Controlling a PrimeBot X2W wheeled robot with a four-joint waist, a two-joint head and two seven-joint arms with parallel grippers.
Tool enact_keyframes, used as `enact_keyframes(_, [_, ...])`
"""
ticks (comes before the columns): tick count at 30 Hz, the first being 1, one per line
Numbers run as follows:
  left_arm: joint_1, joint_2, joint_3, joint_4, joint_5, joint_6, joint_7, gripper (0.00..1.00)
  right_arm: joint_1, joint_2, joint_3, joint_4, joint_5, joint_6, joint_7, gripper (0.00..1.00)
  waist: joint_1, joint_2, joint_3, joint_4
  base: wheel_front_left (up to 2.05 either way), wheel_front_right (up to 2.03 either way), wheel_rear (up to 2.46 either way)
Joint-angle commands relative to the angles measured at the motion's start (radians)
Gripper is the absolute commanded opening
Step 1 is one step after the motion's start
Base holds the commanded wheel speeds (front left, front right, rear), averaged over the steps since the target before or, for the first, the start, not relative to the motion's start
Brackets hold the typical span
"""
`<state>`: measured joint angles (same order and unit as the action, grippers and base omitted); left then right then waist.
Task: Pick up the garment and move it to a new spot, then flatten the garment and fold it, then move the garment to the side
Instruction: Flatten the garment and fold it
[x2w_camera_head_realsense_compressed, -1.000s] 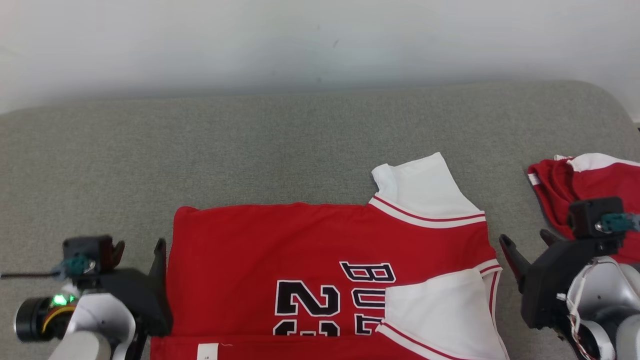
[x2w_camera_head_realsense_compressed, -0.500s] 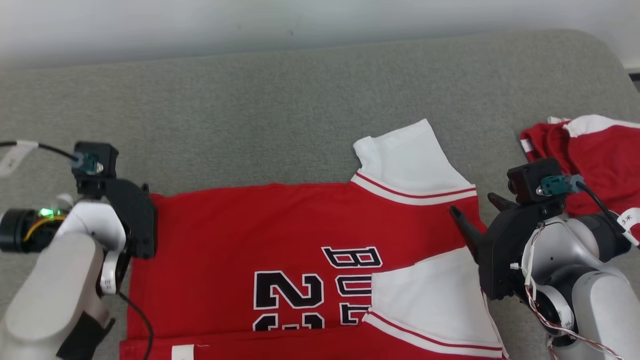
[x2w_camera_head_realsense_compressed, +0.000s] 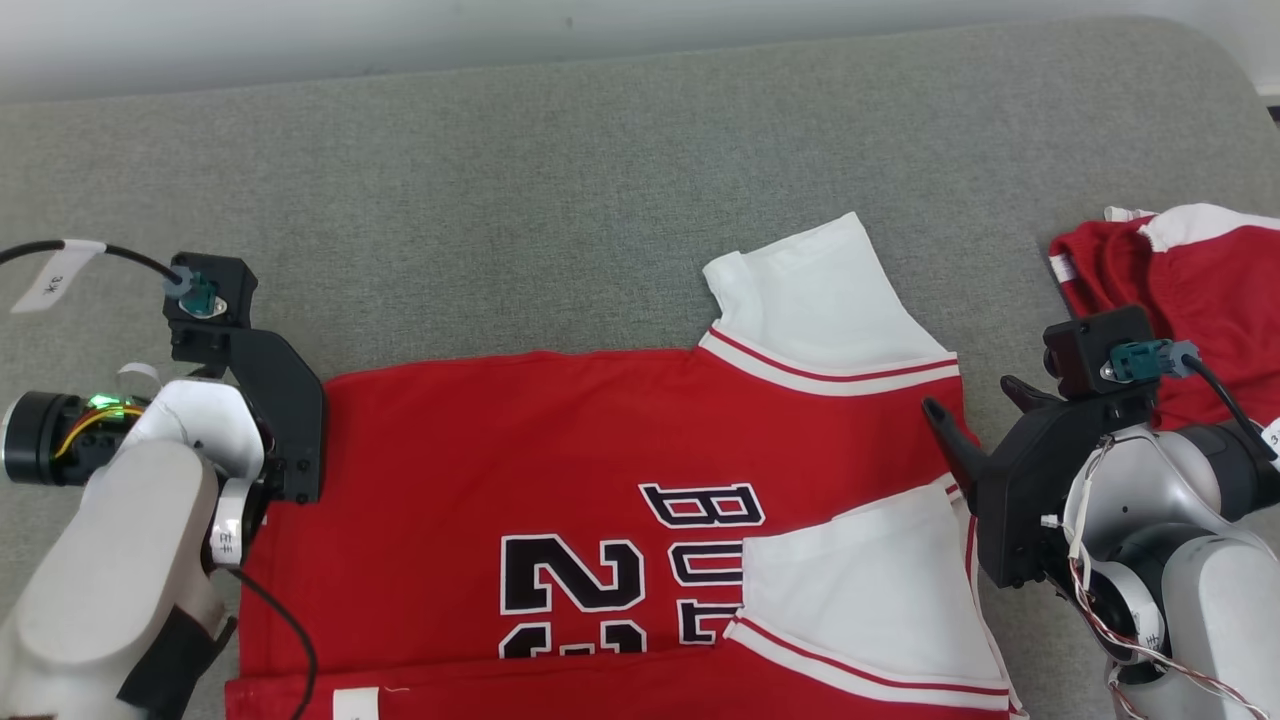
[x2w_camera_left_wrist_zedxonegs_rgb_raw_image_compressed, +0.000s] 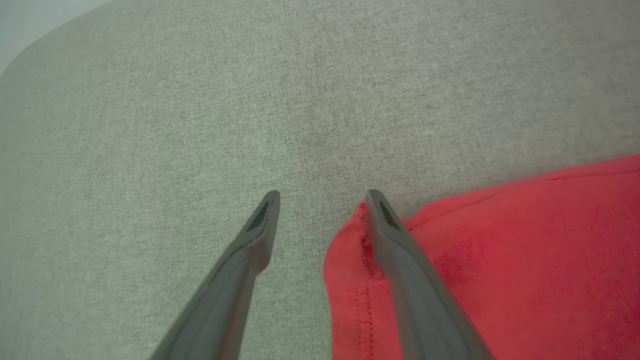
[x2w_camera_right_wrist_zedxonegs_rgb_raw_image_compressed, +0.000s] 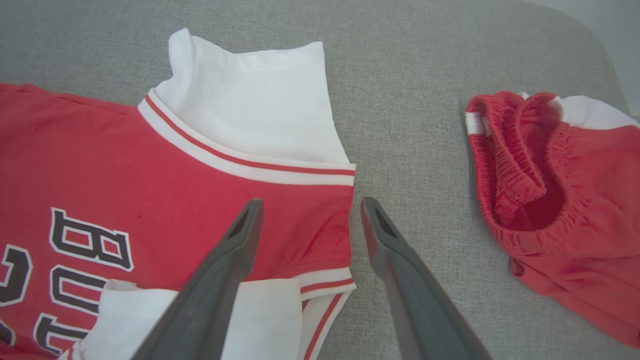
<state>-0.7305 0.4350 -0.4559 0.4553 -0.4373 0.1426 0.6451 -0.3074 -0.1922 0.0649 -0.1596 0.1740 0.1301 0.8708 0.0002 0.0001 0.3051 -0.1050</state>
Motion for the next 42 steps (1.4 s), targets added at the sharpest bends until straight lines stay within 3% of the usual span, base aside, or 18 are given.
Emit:
enact_keyframes(1, [0.023,0.008,-0.002,-0.013,-0.005,0.01,0.012,0.89,0.003,0.004,-0.003,-0.001,-0.008,0.001,0.0,1.0,-0.0002,-0.0001,-0.004,0.005,0.0,0.0,0.0])
enact_keyframes(8, [0.058,0.013,-0.013,-0.06,-0.02,0.019,0.055,0.88,0.005,0.014,0.006,-0.004,-0.008,0.001,0.005,1.0,-0.0002,-0.0001,-0.004,0.012,0.0,0.0,0.0])
enact_keyframes(11, [0.053,0.008,-0.017,-0.053,-0.019,0.021,0.053,0.71,-0.001,0.016,0.013,-0.008,-0.003,0.001,0.005,1.0,-0.0002,-0.0001,0.004,0.007,0.0,0.0,0.0])
enact_keyframes(12, [0.053,0.008,-0.017,-0.053,-0.019,0.021,0.053,0.71,-0.001,0.016,0.013,-0.008,-0.003,0.001,0.005,1.0,-0.0002,-0.0001,0.004,0.007,0.0,0.0,0.0])
enact_keyframes(13, [0.052,0.007,-0.02,-0.05,-0.019,0.02,0.053,0.54,-0.003,0.016,0.014,-0.008,-0.002,0.001,0.005,1.0,-0.0002,-0.0001,0.006,0.005,0.0,0.0,0.0])
enact_keyframes(16, [0.049,0.008,-0.022,-0.033,-0.024,0.014,0.05,0.39,-0.009,0.013,0.014,-0.009,0.0,0.001,0.004,1.0,-0.0002,-0.0001,0.01,-0.001,0.0,0.0,0.0])
enact_keyframes(17, [0.047,0.008,-0.022,-0.028,-0.024,0.013,0.047,0.23,-0.009,0.012,0.014,-0.008,0.001,0.001,0.003,1.0,-0.0002,-0.0001,0.011,-0.003,0.0,0.0,0.0])
enact_keyframes(18, [0.046,0.008,-0.019,-0.024,-0.023,0.014,0.042,0.0,-0.008,0.012,0.013,-0.006,0.0,0.001,0.003,1.0,-0.0002,-0.0001,0.012,-0.004,0.0,0.0,0.0])
enact_keyframes(26, [0.037,-0.005,0.03,0.006,-0.046,0.054,-0.053,0.0,-0.009,0.012,0.001,-0.005,-0.002,0.001,-0.001,1.0,-0.0002,-0.0001,0.009,-0.001,0.0,0.0,0.0])
enact_keyframes(32, [0.048,-0.047,0.087,0.014,-0.083,0.09,-0.173,0.0,-0.017,0.011,-0.006,-0.005,-0.009,0.001,0.004,1.0,-0.0002,-0.0001,0.001,0.014,0.0,0.0,0.0])
enact_keyframes(33, [0.048,-0.056,0.101,0.015,-0.091,0.095,-0.206,0.1,-0.016,0.012,-0.005,-0.005,-0.01,0.001,0.005,1.0,-0.0002,-0.0001,0.0,0.016,0.0,0.0,0.0])
enact_keyframes(34, [0.047,-0.067,0.116,0.016,-0.096,0.096,-0.248,0.84,-0.016,0.014,-0.004,-0.005,-0.011,0.001,0.005,1.0,-0.0002,-0.0001,-0.001,0.017,0.0,0.0,0.0])
enact_keyframes(35, [0.048,-0.076,0.129,0.02,-0.102,0.095,-0.285,1.0,-0.016,0.015,-0.002,-0.004,-0.011,0.001,0.005,1.0,-0.0002,-0.0001,-0.002,0.019,0.0,0.0,0.0])
enact_keyframes(38, [0.051,-0.091,0.142,0.044,-0.113,0.082,-0.356,1.0,-0.015,0.012,0.0,-0.003,-0.009,0.001,0.007,1.0,-0.0002,-0.0001,-0.009,0.023,0.0,0.0,0.0])
enact_keyframes(42, [0.045,-0.081,0.137,0.083,-0.109,0.07,-0.374,1.0,-0.009,0.006,-0.002,-0.004,-0.01,0.001,0.014,1.0,-0.0002,-0.0001,-0.018,0.028,0.0,0.0,0.0])
